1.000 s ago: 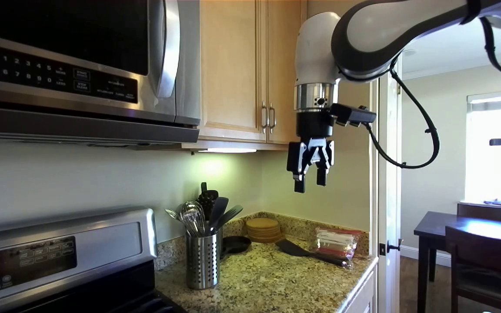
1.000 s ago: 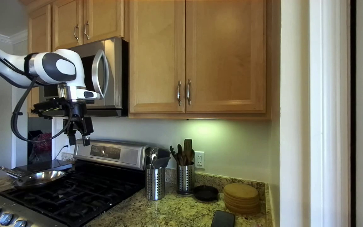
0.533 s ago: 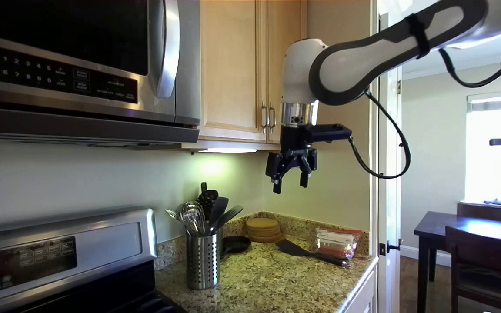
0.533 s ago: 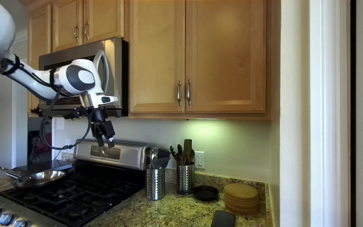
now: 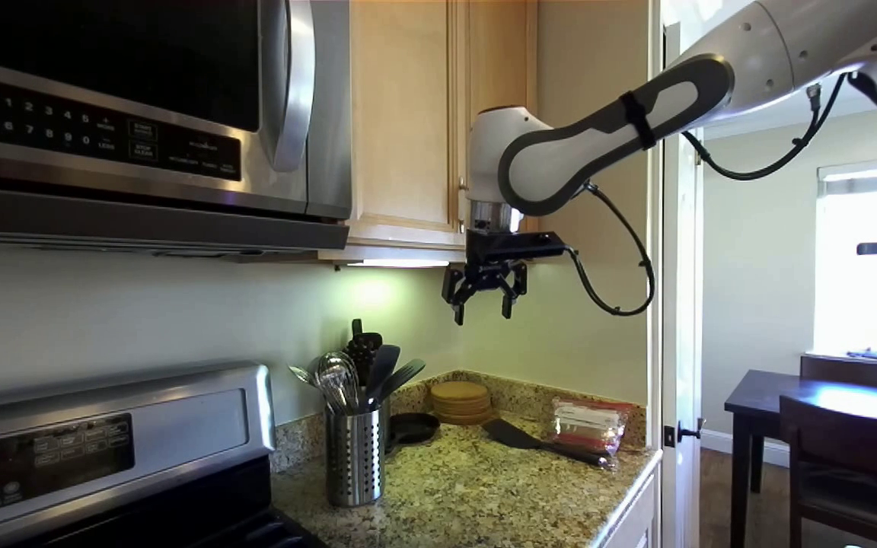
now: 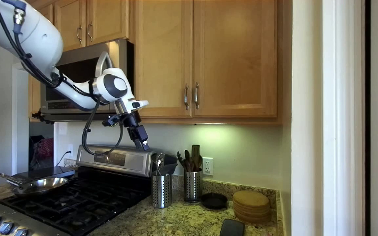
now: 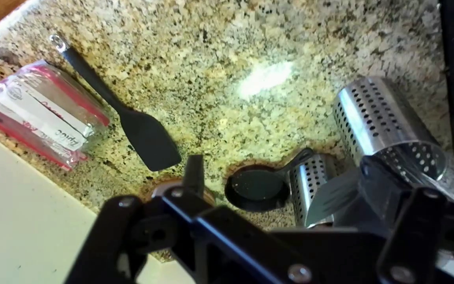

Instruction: Open the left door of the kitchen top cabinet

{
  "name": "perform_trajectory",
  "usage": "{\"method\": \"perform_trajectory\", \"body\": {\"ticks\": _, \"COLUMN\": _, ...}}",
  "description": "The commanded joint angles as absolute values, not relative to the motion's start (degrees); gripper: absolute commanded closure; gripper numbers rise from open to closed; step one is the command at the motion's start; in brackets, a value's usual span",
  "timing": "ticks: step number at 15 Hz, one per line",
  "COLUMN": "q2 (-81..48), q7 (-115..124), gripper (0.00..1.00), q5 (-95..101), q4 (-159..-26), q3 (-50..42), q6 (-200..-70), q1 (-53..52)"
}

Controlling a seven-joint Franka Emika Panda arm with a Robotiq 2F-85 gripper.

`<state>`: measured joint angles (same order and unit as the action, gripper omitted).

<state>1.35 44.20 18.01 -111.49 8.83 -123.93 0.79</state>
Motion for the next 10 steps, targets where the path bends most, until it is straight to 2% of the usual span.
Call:
{"method": "perform_trajectory", "body": {"ticks": 1, "q2": 1.0, "q7": 41.8, "gripper": 0.00, "q5": 15.1, "q4": -109.4, "q3": 5.5, "q6": -127.2, "q1": 0.2}}
{"method": "perform_trajectory", "body": {"ticks": 10, "q2": 6.6, "q7": 17.9, "gripper": 0.00, "q5": 2.9, "q4": -110.0, "q3": -0.1, "q6": -133.9, "q1": 1.3}}
